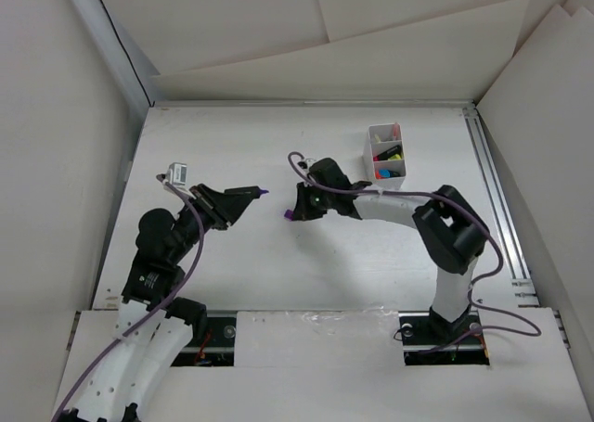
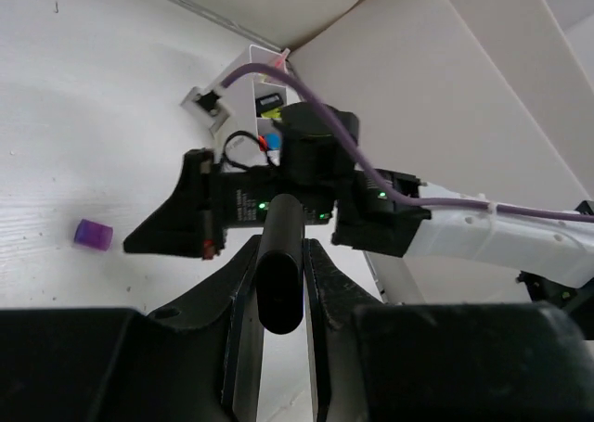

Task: Sort the stationery into containers
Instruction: Move the pen cap to the center of the board.

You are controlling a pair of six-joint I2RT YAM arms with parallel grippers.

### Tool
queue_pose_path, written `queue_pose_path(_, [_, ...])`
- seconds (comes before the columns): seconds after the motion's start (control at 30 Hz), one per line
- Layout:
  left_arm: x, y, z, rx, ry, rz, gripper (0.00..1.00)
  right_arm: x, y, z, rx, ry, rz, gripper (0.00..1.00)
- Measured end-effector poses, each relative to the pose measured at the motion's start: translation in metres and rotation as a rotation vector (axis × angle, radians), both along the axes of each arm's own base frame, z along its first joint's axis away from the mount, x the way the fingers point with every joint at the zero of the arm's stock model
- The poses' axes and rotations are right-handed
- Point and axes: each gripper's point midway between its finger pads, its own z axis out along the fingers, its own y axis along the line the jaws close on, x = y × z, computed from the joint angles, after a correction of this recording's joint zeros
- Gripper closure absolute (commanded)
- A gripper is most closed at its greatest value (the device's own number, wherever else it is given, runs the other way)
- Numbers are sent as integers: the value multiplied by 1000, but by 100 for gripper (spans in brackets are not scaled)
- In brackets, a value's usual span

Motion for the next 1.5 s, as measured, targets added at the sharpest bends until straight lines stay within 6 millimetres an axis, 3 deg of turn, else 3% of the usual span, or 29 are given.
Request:
queue_pose_path(0.2, [1, 0, -7, 22, 24, 2, 88, -9, 46, -26, -2, 50, 77, 100])
queue_pose_path(0.3, [2, -1, -11, 33, 36, -4, 88, -7, 59, -33, -8, 50, 82, 100])
queue_pose_path(0.57, [2, -2, -15, 47, 45, -18, 88, 15, 57, -41, -50, 14, -10, 100])
queue_pose_path(0.93, [3, -6, -21, 55, 66, -37, 88, 54, 32, -41, -146, -83, -216, 100])
queue_pose_path(1.13, [4, -6, -22, 58, 66, -41, 88, 73, -11, -41, -182, -84, -343, 100])
queue_pose_path(1.3, [5, -8, -21, 56, 61, -46, 88, 69, -51, -42, -214, -66, -416, 100])
queue_pose_path(1.5, [8, -9, -23, 56, 62, -48, 88, 57, -53, -34, -197, -48, -388, 96])
